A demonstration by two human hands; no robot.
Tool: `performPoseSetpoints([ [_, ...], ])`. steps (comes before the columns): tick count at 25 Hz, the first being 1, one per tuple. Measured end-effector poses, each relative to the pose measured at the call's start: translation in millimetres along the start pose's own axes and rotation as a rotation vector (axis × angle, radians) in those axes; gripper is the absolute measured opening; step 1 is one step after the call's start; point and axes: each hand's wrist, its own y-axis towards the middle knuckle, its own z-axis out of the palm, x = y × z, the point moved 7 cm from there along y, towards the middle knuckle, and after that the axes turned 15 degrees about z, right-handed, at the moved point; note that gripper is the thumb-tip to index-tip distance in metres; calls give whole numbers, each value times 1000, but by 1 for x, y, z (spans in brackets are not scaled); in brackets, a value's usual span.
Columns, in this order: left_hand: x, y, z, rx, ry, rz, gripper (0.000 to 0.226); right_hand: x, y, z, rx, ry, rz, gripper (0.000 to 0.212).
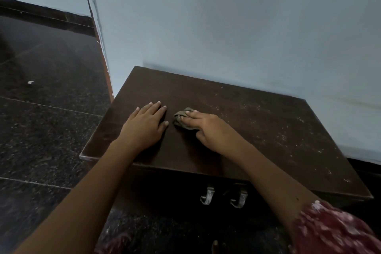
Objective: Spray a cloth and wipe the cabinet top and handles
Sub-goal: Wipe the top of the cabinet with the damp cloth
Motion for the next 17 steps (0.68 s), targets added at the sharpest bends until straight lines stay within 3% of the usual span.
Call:
performPoseSetpoints([
  [9,4,6,3,-26,-17,-23,56,-31,128,-30,-27,61,260,53],
  [12,4,6,5,-4,-17,-14,56,-49,132,-36,-39,48,395,49],
  [17,-9,5,1,-5,1,20,55,-53,96,-31,-29,-33,398,52],
])
